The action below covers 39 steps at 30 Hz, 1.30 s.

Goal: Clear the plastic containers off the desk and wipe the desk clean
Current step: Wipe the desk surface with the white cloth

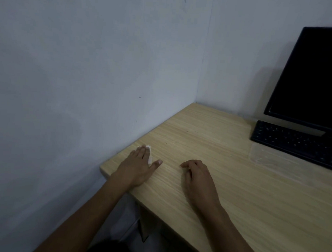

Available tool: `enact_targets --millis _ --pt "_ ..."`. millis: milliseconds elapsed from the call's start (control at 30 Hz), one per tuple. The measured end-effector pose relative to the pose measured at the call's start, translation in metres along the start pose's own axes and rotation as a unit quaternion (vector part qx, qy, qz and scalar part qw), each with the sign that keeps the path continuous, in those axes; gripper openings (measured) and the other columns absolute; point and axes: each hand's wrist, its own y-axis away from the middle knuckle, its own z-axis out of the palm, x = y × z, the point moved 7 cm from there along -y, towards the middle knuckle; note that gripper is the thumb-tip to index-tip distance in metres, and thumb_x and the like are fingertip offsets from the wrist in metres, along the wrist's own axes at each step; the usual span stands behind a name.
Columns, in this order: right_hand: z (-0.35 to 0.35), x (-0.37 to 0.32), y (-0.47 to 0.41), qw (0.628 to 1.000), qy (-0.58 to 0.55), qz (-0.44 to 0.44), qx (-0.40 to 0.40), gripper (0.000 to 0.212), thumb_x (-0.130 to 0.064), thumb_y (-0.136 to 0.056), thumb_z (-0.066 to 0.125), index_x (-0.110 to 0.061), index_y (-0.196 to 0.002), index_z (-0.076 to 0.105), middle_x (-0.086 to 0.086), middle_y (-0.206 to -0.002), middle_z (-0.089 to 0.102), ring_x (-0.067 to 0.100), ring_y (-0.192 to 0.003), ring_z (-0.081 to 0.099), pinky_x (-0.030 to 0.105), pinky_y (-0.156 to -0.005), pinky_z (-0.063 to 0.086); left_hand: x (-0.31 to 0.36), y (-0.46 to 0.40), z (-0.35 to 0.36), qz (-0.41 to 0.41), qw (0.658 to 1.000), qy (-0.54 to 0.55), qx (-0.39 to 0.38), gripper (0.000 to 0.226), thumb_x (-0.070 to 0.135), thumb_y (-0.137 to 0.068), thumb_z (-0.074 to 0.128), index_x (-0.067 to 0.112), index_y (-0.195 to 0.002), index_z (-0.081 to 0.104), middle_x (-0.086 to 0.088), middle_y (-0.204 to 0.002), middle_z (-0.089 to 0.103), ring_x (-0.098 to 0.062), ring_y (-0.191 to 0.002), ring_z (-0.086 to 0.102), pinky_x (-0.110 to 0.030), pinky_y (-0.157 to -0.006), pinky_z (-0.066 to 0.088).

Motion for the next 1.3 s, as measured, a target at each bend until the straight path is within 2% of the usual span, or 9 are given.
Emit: enact_targets --millis 233,333,433,500,567,733,833,1100,1300 --pt "-0.001 -0.009 0.005 1.000 -0.009 -0.025 -0.012 0.031 -0.020 -0.099 0.041 -0.020 -0.127 0.055 -0.007 -0.127 0.052 0.004 -0.116 0.043 0.011 -0.091 0.027 -0.030 0.009 -0.010 -0.150 0.986 -0.034 0.060 0.097 0.071 -0.090 0.014 -0.003 -0.150 -0.003 -0.019 -0.160 0.000 -0.025 -0.148 0.001 -0.036 -0.120 -0.003" --pt "0.008 -0.014 0.008 0.996 0.050 -0.045 -0.058 0.043 -0.034 -0.102 0.036 -0.022 -0.142 0.042 -0.004 -0.149 0.039 0.011 -0.140 0.025 0.019 -0.111 0.013 -0.022 -0.001 -0.006 -0.121 0.991 -0.027 0.057 0.093 0.068 -0.092 0.016 -0.001 -0.151 -0.003 -0.017 -0.160 -0.002 -0.024 -0.149 -0.001 -0.035 -0.120 -0.004" --pt "0.017 -0.015 0.008 0.988 0.104 -0.063 -0.096 0.048 -0.042 -0.102 0.028 -0.027 -0.148 0.031 -0.005 -0.157 0.025 0.011 -0.146 0.012 0.030 -0.118 0.006 -0.008 -0.011 -0.005 -0.012 0.999 -0.007 0.029 0.080 0.059 -0.097 0.020 0.005 -0.153 -0.002 -0.009 -0.162 -0.002 -0.017 -0.148 -0.004 -0.030 -0.118 -0.004" --pt "0.016 -0.015 0.007 0.990 0.080 -0.061 -0.099 0.047 -0.042 -0.102 0.028 -0.029 -0.147 0.031 -0.007 -0.157 0.026 0.007 -0.145 0.012 0.029 -0.119 0.006 -0.003 -0.009 -0.005 0.051 0.999 -0.013 0.005 0.073 0.053 -0.100 0.020 0.008 -0.153 -0.002 -0.005 -0.162 -0.003 -0.014 -0.148 -0.005 -0.028 -0.118 -0.004" --pt "0.013 -0.015 0.006 0.993 0.050 -0.053 -0.088 0.045 -0.041 -0.103 0.029 -0.030 -0.146 0.034 -0.009 -0.155 0.029 0.005 -0.144 0.013 0.028 -0.119 0.008 -0.011 -0.004 -0.003 0.054 0.998 -0.039 -0.002 0.074 0.054 -0.100 0.019 0.007 -0.153 -0.002 -0.006 -0.162 -0.003 -0.014 -0.148 -0.004 -0.028 -0.118 -0.003" --pt "0.011 -0.016 0.007 0.995 0.042 -0.054 -0.074 0.043 -0.038 -0.103 0.030 -0.028 -0.144 0.039 -0.009 -0.152 0.034 0.005 -0.143 0.018 0.019 -0.112 0.009 -0.020 -0.007 -0.007 -0.081 0.994 -0.059 0.044 0.089 0.064 -0.095 0.015 -0.003 -0.151 0.000 -0.019 -0.160 0.004 -0.025 -0.148 0.004 -0.035 -0.120 0.000" --pt "0.008 -0.015 0.006 0.996 0.022 -0.049 -0.069 0.041 -0.036 -0.103 0.030 -0.027 -0.141 0.043 -0.009 -0.149 0.039 0.004 -0.141 0.022 0.020 -0.112 0.014 -0.006 -0.018 -0.005 -0.114 0.991 -0.037 0.055 0.089 0.063 -0.096 0.016 -0.004 -0.150 -0.002 -0.020 -0.159 0.001 -0.026 -0.148 0.001 -0.036 -0.120 -0.004" --pt "0.008 -0.015 0.006 0.997 0.004 -0.041 -0.065 0.038 -0.034 -0.103 0.031 -0.027 -0.137 0.047 -0.010 -0.144 0.044 0.003 -0.137 0.027 0.020 -0.110 0.020 -0.007 -0.016 -0.008 0.051 0.998 -0.038 0.025 0.070 0.051 -0.101 0.019 0.009 -0.153 0.000 -0.005 -0.162 0.000 -0.014 -0.148 -0.001 -0.029 -0.118 -0.003" --pt "0.007 -0.014 0.005 0.997 0.007 -0.043 -0.062 0.037 -0.034 -0.103 0.031 -0.027 -0.136 0.048 -0.011 -0.141 0.046 0.003 -0.134 0.030 0.013 -0.102 0.018 -0.018 -0.016 -0.005 -0.063 0.995 -0.049 0.056 0.081 0.060 -0.097 0.015 0.002 -0.152 0.001 -0.013 -0.161 0.002 -0.021 -0.149 0.003 -0.033 -0.120 0.000"
